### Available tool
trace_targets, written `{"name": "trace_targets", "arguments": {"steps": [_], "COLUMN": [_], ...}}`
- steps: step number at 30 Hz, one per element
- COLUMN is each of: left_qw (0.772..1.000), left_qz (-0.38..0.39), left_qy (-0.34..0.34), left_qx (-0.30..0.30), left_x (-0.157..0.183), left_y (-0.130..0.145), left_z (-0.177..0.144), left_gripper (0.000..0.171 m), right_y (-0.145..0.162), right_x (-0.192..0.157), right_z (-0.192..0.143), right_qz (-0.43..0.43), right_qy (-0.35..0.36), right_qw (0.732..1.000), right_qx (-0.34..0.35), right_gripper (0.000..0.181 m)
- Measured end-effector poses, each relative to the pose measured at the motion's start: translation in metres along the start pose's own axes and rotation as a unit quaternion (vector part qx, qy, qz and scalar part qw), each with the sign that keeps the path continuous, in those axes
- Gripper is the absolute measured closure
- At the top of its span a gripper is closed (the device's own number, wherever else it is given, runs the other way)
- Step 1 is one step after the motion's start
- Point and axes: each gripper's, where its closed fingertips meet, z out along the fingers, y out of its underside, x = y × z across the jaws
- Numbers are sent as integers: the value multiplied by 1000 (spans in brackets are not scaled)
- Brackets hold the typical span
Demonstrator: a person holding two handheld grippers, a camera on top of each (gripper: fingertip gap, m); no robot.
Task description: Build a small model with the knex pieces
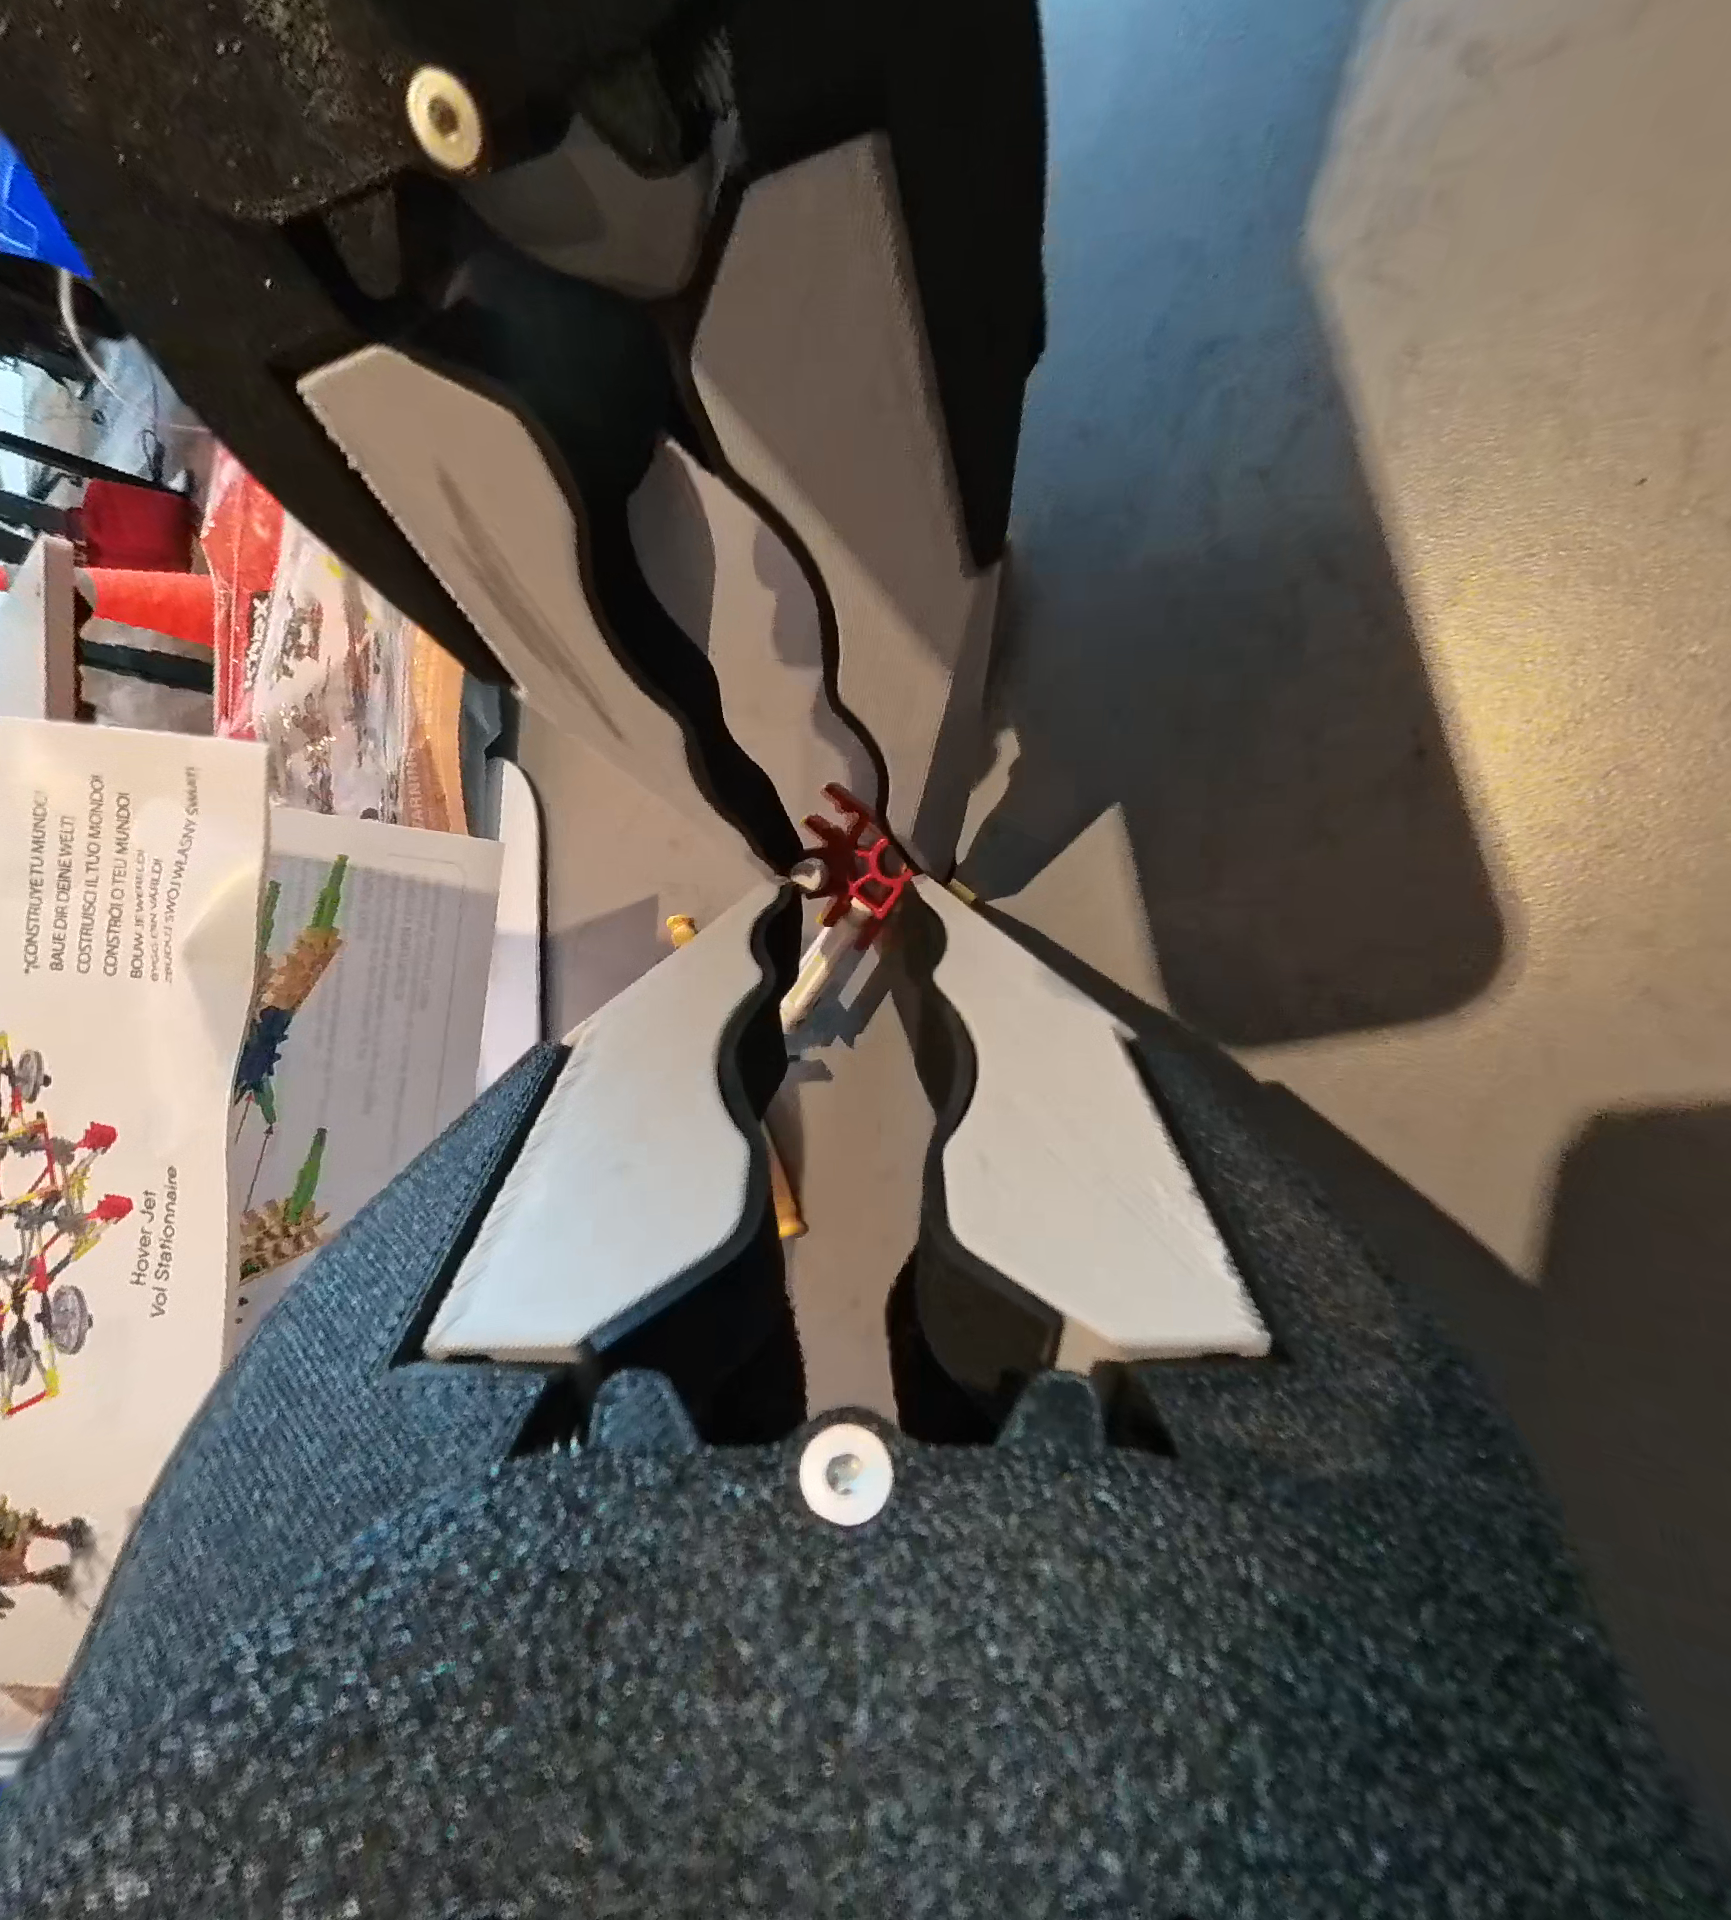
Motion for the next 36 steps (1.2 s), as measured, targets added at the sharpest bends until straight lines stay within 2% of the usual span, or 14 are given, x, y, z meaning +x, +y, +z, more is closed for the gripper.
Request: {"name": "trace_targets", "arguments": {"steps": [7,8,9,10,12,15,18,20,26,30,32,36], "left_qw": [1000,1000,1000,999,1000,999,999,999,999,998,997,995], "left_qz": [11,17,20,33,3,12,-11,-18,-37,-47,-76,-100], "left_qy": [-6,-4,20,17,29,36,34,27,18,-18,-16,-12], "left_qx": [-13,-17,-12,-19,-8,-16,0,8,25,32,27,26], "left_x": [-2,-2,8,10,10,10,9,10,18,13,11,7], "left_y": [1,1,-3,-1,0,-3,-2,-4,0,6,12,10], "left_z": [3,4,8,12,12,10,4,-4,-19,-35,-33,-27], "left_gripper": [161,163,171,171,171,171,171,166,160,149,140,136], "right_y": [1,1,0,-1,2,6,6,2,-4,-5,-6,-7], "right_x": [4,5,5,3,2,1,2,-1,-6,-9,-9,-9], "right_z": [1,2,4,6,6,1,-2,-3,-2,-2,-2,-2], "right_qz": [-6,-10,-22,-39,-23,-36,-11,-10,-6,-4,-5,16], "right_qy": [4,9,17,21,14,7,4,1,4,7,9,9], "right_qw": [1000,1000,999,999,1000,999,1000,1000,1000,1000,999,999], "right_qx": [-13,-14,-16,-24,-15,-30,1,23,25,29,31,43], "right_gripper": [163,162,163,165,163,160,164,173,172,172,172,172]}}
